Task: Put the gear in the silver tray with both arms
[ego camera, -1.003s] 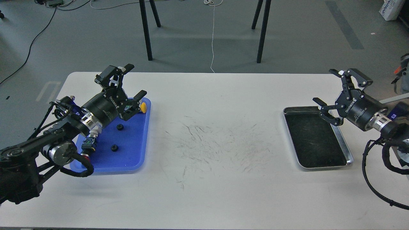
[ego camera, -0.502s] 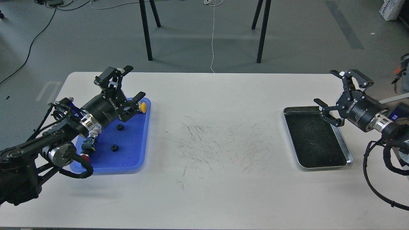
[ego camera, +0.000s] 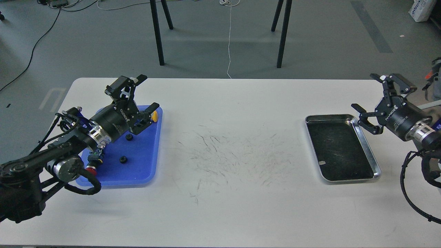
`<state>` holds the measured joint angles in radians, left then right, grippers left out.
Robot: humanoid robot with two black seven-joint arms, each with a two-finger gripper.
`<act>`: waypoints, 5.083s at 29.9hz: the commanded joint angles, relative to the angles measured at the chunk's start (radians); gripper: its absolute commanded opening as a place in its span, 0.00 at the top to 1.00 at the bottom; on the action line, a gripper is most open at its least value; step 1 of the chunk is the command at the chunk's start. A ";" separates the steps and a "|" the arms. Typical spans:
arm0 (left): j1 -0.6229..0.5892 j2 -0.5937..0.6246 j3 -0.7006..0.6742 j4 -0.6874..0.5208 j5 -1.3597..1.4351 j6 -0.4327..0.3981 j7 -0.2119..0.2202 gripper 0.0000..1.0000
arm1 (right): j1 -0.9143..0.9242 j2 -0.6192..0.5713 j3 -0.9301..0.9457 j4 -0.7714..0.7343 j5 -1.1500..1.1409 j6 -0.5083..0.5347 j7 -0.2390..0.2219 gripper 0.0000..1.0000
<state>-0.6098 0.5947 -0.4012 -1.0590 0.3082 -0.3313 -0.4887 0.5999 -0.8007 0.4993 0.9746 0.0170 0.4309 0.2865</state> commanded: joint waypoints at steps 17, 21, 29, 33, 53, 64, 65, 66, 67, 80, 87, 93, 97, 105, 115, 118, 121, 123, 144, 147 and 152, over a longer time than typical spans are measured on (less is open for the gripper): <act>0.002 0.007 0.051 0.001 0.069 0.003 0.000 0.00 | 0.020 0.006 0.028 0.019 0.006 0.035 -0.001 0.01; 0.002 0.014 0.051 0.001 0.091 0.003 0.000 0.00 | 0.020 0.005 0.033 0.029 0.006 0.037 -0.001 0.01; 0.004 0.007 0.051 0.001 0.359 0.095 0.000 0.00 | 0.026 0.006 0.048 0.035 0.006 0.037 -0.001 0.01; -0.005 0.014 0.051 0.004 0.500 0.109 0.000 0.00 | 0.026 0.005 0.062 0.035 0.006 0.037 -0.001 0.01; -0.150 0.089 0.151 0.001 0.819 0.120 0.000 0.00 | 0.026 -0.011 0.079 0.079 0.006 0.038 -0.001 0.01; -0.150 0.088 0.153 0.002 1.008 0.170 0.000 0.00 | 0.028 -0.011 0.081 0.081 0.006 0.038 0.000 0.01; -0.150 0.088 0.153 0.002 1.031 0.173 0.000 0.00 | 0.028 -0.011 0.081 0.081 0.006 0.038 -0.001 0.01; -0.150 0.088 0.153 0.002 1.058 0.179 0.000 0.00 | 0.028 -0.011 0.081 0.081 0.006 0.040 -0.001 0.01; -0.150 0.088 0.153 0.002 1.083 0.184 0.000 0.00 | 0.026 -0.011 0.081 0.081 0.006 0.045 -0.001 0.01; -0.150 0.089 0.156 0.019 1.353 0.236 0.000 0.00 | 0.028 -0.014 0.085 0.088 0.006 0.049 0.000 0.01; -0.151 0.091 0.156 0.050 1.457 0.255 0.000 0.00 | 0.028 -0.022 0.091 0.105 0.006 0.049 -0.001 0.01; -0.159 0.091 0.156 0.063 1.485 0.258 0.000 0.00 | 0.026 -0.032 0.091 0.110 0.006 0.049 -0.001 0.01; -0.157 0.091 0.156 0.063 1.483 0.258 0.000 0.00 | 0.026 -0.035 0.093 0.116 0.006 0.049 -0.001 0.01; -0.154 0.088 0.156 0.063 1.486 0.259 0.000 0.00 | 0.026 -0.035 0.091 0.115 0.006 0.049 -0.001 0.01; -0.165 0.074 0.177 0.154 1.514 0.264 0.000 0.00 | 0.024 -0.035 0.093 0.121 0.006 0.049 0.000 0.01; -0.174 0.066 0.197 0.197 1.543 0.275 0.000 0.00 | 0.024 -0.035 0.093 0.121 0.006 0.049 0.000 0.01; -0.176 0.047 0.219 0.229 1.560 0.290 0.000 0.00 | 0.024 -0.035 0.093 0.121 0.006 0.049 0.000 0.01; -0.176 0.043 0.220 0.237 1.563 0.296 0.000 0.00 | 0.024 -0.035 0.093 0.119 0.006 0.049 -0.001 0.01; -0.188 -0.019 0.283 0.347 1.625 0.307 0.000 0.06 | 0.021 -0.035 0.093 0.119 0.006 0.049 0.000 0.01; -0.197 -0.021 0.301 0.364 1.625 0.308 0.000 0.07 | 0.023 -0.035 0.093 0.119 0.006 0.049 0.000 0.01; -0.202 -0.039 0.318 0.410 1.625 0.313 0.000 0.11 | 0.023 -0.035 0.093 0.121 0.006 0.048 0.000 0.01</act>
<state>-0.8086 0.5666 -0.0901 -0.6760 1.9328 -0.0227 -0.4887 0.6217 -0.8361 0.5922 1.0938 0.0230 0.4801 0.2864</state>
